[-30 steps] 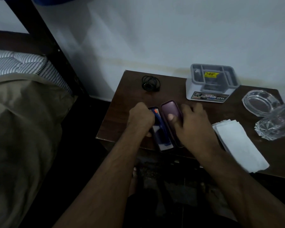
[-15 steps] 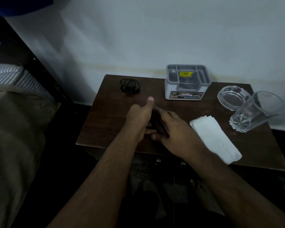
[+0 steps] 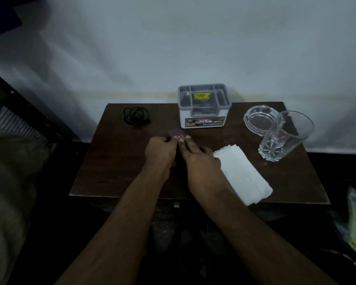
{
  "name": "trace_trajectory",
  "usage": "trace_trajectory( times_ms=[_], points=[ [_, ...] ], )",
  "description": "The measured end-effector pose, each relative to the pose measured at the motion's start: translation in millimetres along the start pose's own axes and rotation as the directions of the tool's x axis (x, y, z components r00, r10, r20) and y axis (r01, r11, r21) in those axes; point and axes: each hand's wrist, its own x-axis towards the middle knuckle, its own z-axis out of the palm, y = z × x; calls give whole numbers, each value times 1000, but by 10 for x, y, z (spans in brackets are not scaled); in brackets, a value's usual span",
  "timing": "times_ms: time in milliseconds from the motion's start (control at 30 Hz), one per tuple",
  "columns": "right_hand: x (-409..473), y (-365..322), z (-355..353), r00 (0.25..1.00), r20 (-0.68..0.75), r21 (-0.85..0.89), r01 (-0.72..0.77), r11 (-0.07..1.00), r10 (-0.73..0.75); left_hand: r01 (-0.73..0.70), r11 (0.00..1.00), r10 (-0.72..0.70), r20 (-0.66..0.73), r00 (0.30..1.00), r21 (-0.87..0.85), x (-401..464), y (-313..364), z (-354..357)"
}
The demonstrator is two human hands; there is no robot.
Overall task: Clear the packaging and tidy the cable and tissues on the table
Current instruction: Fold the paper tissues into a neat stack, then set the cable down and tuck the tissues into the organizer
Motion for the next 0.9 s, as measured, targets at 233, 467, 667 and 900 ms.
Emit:
trace_trajectory(
  times_ms=[233,467,667,900],
  points=[
    [-62,5,35,995,-89,-60,-44,997,38,-102,993,106,-58,993,63,8,-42,82],
    [-62,-30,-4,997,-52,-49,-52,997,50,-190,945,212,-54,976,266,-2,-21,62],
    [-34,70,-154,990,17,63,136,989,-137,-387,706,327,211,921,593,-30,36,-228],
    [88,31,-187,994,-45,105,104,989,-99,-424,635,332,268,904,646,-93,12,-445]
  ],
)
